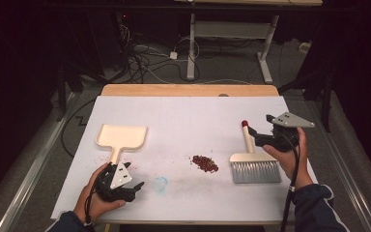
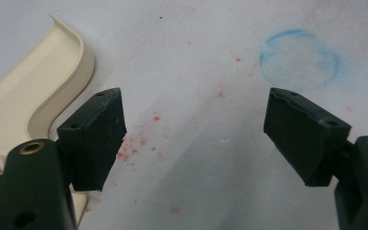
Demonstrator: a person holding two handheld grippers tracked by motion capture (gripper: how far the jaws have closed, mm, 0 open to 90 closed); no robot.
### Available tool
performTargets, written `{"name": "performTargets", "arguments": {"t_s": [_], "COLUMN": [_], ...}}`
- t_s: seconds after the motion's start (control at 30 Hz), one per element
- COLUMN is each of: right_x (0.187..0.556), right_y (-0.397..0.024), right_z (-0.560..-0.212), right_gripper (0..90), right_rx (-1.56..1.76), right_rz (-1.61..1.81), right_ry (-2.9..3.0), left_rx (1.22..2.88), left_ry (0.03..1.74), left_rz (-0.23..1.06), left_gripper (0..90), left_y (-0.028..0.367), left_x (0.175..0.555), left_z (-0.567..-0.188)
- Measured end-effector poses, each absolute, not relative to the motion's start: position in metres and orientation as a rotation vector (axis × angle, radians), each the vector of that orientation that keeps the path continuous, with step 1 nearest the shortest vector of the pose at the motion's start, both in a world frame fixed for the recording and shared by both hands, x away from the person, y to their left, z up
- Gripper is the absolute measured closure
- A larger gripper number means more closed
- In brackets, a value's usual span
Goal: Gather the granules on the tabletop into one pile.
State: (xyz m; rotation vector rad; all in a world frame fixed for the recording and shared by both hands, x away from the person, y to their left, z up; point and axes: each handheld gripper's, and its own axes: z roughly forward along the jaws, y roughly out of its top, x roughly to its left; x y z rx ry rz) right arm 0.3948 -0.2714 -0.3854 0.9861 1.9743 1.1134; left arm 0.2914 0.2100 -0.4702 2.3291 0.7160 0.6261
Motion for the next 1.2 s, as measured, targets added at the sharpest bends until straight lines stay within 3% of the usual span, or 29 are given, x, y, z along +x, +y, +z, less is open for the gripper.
{"name": "performTargets", "arguments": {"t_s": [1.2], "right_x": [0.330], "right_y": [-0.264], "right_z": [-0.387], "right_gripper": [19.9], "right_rx": [0.774], "right_rz": [1.173], "right_ry": [1.990], "left_rx": [2.332], "left_ry": [0.698], "left_rz": [0.618], "left_gripper": [21.6], "left_y": [0.209], "left_x": [0.290], "left_z": [-0.470]}}
